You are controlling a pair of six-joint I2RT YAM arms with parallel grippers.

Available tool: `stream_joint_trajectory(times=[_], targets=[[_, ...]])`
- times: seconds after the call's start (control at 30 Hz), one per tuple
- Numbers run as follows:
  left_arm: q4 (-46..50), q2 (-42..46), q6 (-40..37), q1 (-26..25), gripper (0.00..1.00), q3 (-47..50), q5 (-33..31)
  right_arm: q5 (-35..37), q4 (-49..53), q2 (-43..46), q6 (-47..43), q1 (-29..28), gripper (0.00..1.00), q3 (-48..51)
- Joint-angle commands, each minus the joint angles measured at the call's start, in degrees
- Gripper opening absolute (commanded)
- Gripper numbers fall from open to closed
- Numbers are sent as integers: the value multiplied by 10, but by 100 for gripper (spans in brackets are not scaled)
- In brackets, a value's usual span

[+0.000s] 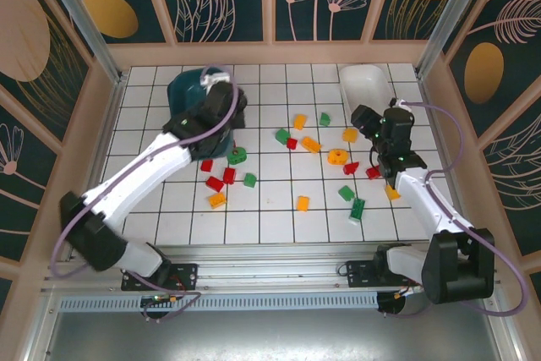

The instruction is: Sort the legos into containers by color

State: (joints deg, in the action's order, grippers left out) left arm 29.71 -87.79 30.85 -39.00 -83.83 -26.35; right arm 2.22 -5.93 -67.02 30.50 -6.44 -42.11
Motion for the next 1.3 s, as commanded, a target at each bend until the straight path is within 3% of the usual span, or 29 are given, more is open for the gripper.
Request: stream_joint_trajectory(times=[0.0, 0.1, 0.2, 0.4, 0.6, 0.97, 1.1, 1.27], targets=[[-56, -117, -55, -3, 0, -103, 36, -10, -8, -6, -3, 20, 77, -15], [-45, -239, -70, -2, 0, -241, 64, -8, -12, -16, -17, 44, 78, -19], [-22, -340, -80, -1, 0, -361, 44, -11, -7, -44, -51, 73, 77, -43], [-3, -477, -62, 24, 0, -517, 71, -67, 68, -190, -142, 128, 84, -196], [-22, -521, -33, 54, 0, -522, 116, -96, 140, -338, -193, 165, 88, -342], [-44, -563, -19, 81, 0, -506, 141, -126, 201, -508, -252, 183, 90, -489], [-45, -576, -16, 87, 0, -506, 144, -113, 238, -566, -264, 183, 84, -552], [-32, -588, -8, 95, 0, -503, 150, -113, 254, -607, -270, 184, 68, -586]])
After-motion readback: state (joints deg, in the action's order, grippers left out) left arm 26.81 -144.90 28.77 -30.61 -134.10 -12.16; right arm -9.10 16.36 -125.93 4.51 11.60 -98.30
